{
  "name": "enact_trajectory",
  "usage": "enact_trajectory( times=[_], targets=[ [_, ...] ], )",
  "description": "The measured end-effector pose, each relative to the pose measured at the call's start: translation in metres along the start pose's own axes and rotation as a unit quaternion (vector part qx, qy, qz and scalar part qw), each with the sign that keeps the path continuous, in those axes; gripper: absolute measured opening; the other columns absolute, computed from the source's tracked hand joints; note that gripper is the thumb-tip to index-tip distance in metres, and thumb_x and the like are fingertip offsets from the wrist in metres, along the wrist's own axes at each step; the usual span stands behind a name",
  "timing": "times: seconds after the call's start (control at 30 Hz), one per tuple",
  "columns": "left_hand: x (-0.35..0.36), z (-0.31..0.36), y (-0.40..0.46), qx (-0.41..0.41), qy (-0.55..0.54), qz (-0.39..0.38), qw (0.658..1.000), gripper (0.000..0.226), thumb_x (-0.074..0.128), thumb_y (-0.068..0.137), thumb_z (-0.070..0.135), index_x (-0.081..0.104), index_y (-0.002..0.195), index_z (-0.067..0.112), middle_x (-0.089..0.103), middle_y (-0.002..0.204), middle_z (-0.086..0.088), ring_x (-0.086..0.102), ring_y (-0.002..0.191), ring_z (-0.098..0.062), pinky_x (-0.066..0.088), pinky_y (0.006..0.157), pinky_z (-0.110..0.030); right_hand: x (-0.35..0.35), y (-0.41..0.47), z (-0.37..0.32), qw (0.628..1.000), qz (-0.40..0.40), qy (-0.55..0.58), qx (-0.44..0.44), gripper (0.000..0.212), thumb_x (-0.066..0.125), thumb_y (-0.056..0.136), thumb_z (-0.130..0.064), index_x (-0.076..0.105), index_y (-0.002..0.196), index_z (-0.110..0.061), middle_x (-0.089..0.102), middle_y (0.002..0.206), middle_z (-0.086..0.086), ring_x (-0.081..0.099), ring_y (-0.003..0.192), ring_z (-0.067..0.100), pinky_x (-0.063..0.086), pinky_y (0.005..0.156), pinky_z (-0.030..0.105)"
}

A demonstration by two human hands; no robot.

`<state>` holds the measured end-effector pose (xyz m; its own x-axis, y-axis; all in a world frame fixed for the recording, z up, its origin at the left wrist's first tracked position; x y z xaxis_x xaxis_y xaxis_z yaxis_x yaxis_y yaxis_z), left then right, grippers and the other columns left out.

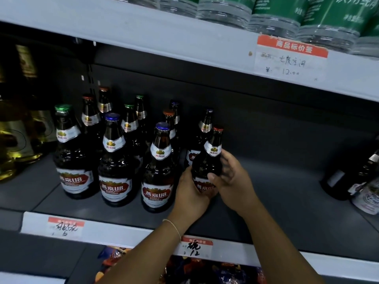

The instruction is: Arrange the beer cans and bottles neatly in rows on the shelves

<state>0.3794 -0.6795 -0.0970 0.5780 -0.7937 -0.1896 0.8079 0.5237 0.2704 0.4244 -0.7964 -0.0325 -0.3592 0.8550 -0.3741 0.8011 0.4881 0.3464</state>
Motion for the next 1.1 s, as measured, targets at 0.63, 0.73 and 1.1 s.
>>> enact_trajectory(
  times=[0.63, 0.73, 1.1],
  targets=[
    [-0.009, 0.002, -0.023, 0.028, 0.098, -0.044, 0.994, 0.073, 0.054, 0.081, 0.001, 0.027, 0.147, 0.012, 0.045, 0.140, -0.002, 0.039, 0.130, -0.008, 0.019, 0.103, -0.004, 0.016, 0.011, 0.038, 0.999, 0.015, 0.036, 0.027, 0.067, 0.068, 0.088, 0.002, 0.039, 0.147, -0.014, 0.063, 0.131, -0.002, 0.060, 0.121, 0.006, 0.047, 0.101, 0.020],
    [-0.009, -0.003, -0.019, 0.023, 0.090, -0.038, 0.995, 0.072, 0.052, 0.077, 0.002, 0.031, 0.145, 0.013, 0.049, 0.136, -0.004, 0.045, 0.129, -0.015, 0.032, 0.112, -0.022, 0.020, 0.003, 0.056, 0.998, -0.019, 0.029, 0.050, 0.053, 0.068, 0.087, 0.004, 0.052, 0.132, -0.019, 0.070, 0.120, -0.003, 0.064, 0.116, 0.012, 0.050, 0.098, 0.022],
    [-0.013, -0.006, -0.015, 0.028, 0.057, -0.027, 0.998, 0.083, 0.049, 0.069, -0.003, 0.030, 0.148, 0.016, 0.050, 0.138, -0.003, 0.041, 0.133, -0.013, 0.032, 0.116, -0.035, 0.030, 0.001, 0.067, 0.998, -0.010, 0.046, 0.052, 0.051, 0.070, 0.087, 0.004, 0.056, 0.133, -0.013, 0.070, 0.121, -0.002, 0.064, 0.116, 0.010, 0.049, 0.103, 0.028]
  ],
)
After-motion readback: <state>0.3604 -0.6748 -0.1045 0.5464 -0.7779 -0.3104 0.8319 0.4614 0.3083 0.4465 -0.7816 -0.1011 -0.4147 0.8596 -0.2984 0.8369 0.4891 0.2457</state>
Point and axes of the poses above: each hand's wrist, its own y-axis towards the middle knuckle, its own x-axis out of the palm, z = x × y, the point moved 7 cm from there along y, towards the middle knuckle
